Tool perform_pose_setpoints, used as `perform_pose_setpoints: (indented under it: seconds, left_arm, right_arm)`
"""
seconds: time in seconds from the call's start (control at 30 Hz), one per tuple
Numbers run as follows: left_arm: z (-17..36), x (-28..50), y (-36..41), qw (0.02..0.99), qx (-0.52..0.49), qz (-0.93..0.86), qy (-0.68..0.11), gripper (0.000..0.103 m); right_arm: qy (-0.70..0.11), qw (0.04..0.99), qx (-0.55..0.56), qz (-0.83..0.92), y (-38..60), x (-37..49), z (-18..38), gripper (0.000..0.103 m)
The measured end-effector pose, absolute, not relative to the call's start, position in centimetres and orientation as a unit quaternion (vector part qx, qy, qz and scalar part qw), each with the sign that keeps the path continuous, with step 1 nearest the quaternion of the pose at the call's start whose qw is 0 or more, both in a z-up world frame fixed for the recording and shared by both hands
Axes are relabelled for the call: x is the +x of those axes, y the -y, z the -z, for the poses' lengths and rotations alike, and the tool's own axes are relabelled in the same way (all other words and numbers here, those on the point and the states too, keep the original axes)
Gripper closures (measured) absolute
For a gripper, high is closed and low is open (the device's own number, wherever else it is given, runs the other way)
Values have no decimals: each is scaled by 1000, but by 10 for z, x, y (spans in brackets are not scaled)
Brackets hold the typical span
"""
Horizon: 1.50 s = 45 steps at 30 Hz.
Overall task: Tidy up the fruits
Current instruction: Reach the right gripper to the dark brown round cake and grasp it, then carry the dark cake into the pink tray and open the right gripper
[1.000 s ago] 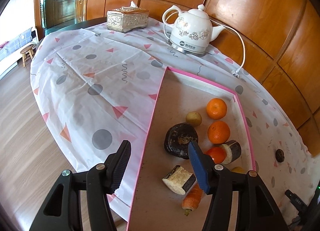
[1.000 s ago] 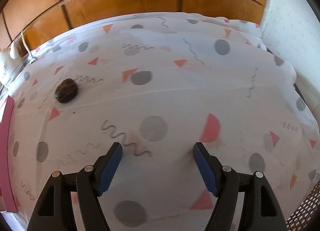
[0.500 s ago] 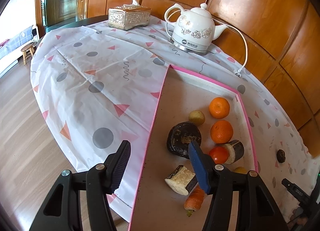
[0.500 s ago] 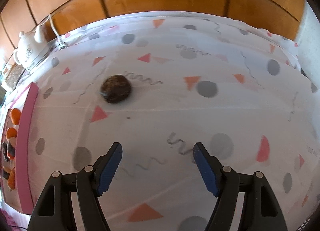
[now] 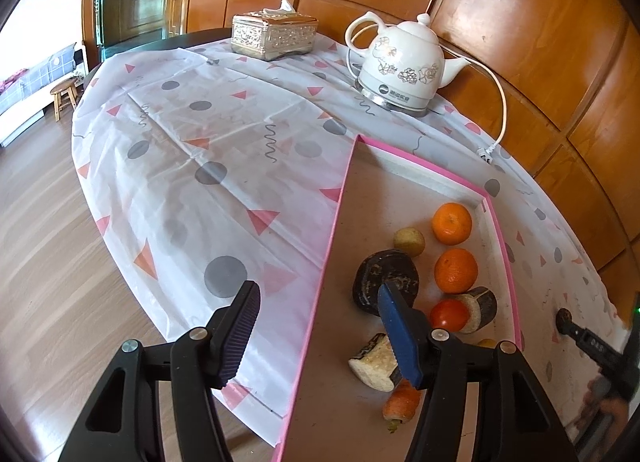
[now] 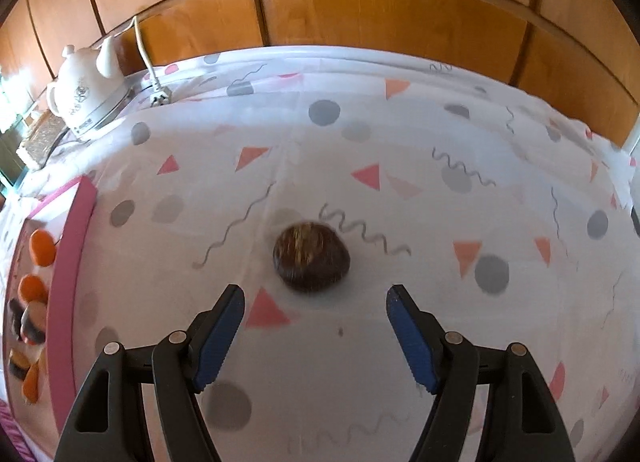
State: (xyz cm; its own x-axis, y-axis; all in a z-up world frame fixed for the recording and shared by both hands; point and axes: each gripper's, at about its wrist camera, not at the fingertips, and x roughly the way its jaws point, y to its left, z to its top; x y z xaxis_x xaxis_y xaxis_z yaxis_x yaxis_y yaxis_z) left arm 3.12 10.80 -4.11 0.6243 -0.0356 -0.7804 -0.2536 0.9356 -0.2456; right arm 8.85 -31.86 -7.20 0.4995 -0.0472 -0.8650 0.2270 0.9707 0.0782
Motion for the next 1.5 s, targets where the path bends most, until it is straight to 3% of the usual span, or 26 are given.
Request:
perform_pose_setpoints:
  seconds: [0.23,0.3,0.33,0.37,0.97,1.5]
  left_arm:
    - [44,31,-109,882,-168,-65,-435,40]
    - [45,31,-109,882,-168,-65,-436,40]
    - [44,31,-109,882,-167,-65,-435,40]
    - [44,31,-109,882,-168,-67,-435,40]
    - [36,20,-111,887,-173,-70,-422,38]
    - [31,14,-112,890,-177,-69,-414,34]
  right_arm:
    - [-510,851,85,90,323,114,85,31]
    - [-519,846,83,84,323,118,90,46]
    - [-518,847,81,84,322,120,90,47]
    - [-515,850,77,82,321,120,89,57]
    - [-512,851,101,52,316,74,82,58]
    - [-475,867,90,-116,217,38,33,58]
